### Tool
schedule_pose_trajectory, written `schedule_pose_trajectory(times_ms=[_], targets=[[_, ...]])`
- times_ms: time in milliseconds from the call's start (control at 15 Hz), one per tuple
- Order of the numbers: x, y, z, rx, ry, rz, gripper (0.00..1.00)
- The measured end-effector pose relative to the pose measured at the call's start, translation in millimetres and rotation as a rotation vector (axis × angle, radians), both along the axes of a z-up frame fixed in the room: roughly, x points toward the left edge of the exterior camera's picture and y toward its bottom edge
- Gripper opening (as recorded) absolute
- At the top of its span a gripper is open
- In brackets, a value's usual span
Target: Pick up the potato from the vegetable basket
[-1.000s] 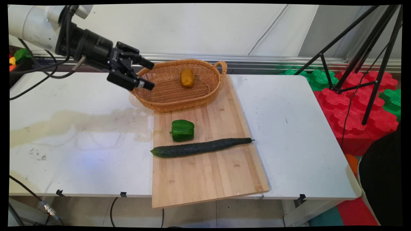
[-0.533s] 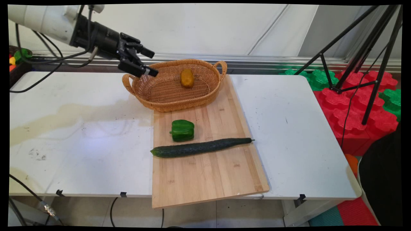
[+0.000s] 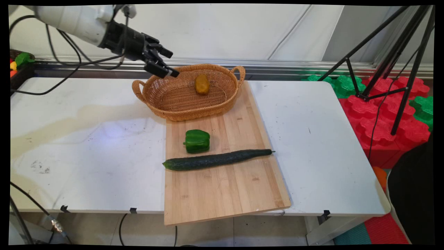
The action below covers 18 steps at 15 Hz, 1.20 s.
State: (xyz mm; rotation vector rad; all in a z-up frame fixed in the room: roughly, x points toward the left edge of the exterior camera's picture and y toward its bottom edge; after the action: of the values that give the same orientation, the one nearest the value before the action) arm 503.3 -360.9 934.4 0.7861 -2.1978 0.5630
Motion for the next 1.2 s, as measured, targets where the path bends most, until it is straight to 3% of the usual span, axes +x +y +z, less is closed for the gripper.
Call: schedule_pose_trajectory(times_ms=[533,1200], targets=[[-21,-58,-41,0.034,-0.033,0.098,1.00],[-34,-91,-84,0.121,-0.044,0.172,1.00]])
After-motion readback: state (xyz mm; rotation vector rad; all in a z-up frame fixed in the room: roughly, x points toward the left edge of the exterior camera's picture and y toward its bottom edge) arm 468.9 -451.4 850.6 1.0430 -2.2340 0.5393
